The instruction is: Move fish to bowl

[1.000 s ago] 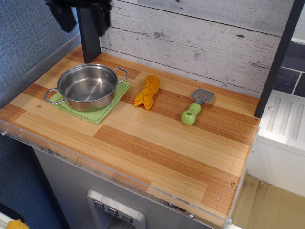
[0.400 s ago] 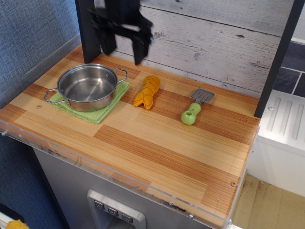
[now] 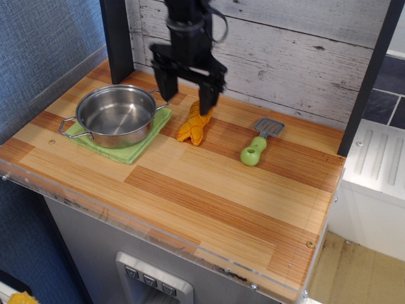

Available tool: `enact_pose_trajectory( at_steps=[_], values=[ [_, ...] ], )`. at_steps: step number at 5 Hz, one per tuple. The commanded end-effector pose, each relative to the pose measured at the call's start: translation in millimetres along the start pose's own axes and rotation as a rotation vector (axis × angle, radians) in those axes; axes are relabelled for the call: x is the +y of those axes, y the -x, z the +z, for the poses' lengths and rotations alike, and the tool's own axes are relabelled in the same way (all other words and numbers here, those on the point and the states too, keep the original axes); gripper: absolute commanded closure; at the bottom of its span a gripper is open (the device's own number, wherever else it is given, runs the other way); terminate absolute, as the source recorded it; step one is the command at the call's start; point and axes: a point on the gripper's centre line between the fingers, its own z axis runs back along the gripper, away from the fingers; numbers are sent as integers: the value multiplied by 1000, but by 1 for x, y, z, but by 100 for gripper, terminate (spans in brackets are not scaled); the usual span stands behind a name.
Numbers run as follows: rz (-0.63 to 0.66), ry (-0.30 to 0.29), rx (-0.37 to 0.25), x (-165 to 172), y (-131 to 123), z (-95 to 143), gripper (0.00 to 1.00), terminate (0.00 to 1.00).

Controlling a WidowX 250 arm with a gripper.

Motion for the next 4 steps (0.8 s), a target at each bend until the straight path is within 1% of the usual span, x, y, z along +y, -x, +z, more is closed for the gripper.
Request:
enact_pose_trajectory(
  at_steps=[1,2,4],
  values=[
    [-29,-7,-9,-9,-11,-13,0,0],
    [-15,-29,-14,-7,-8,-20,100,0],
    [10,-26,-15,1,-4,-22,100,0]
  ],
)
